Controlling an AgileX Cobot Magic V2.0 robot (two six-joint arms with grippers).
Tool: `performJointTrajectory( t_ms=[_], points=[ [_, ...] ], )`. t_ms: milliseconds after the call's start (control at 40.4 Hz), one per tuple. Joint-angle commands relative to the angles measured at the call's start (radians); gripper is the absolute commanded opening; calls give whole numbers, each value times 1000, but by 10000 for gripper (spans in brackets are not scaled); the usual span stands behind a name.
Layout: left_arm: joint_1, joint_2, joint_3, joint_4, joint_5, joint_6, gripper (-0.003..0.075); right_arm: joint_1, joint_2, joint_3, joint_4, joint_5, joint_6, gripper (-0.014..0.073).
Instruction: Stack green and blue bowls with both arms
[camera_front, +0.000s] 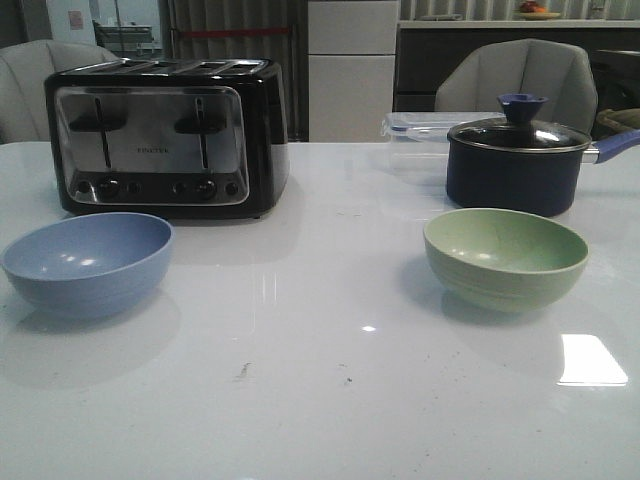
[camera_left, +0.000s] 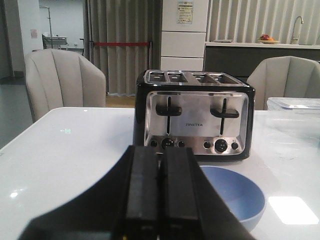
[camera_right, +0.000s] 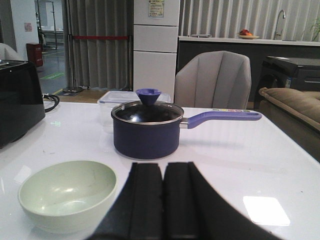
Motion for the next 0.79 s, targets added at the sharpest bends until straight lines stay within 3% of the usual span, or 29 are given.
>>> performJointTrajectory(
  t_ms=[0, 520, 768],
  points=[
    [-6, -20, 4, -8, -84, -10, 93, -3, -19, -4, 0, -83, -9, 57],
    [-6, -20, 4, -8, -84, -10, 93, -3, -19, -4, 0, -87, -9, 57],
    [-6, -20, -20, -5, -206, -10, 93, -3, -19, -61, 3, -2, -9, 57]
  ],
)
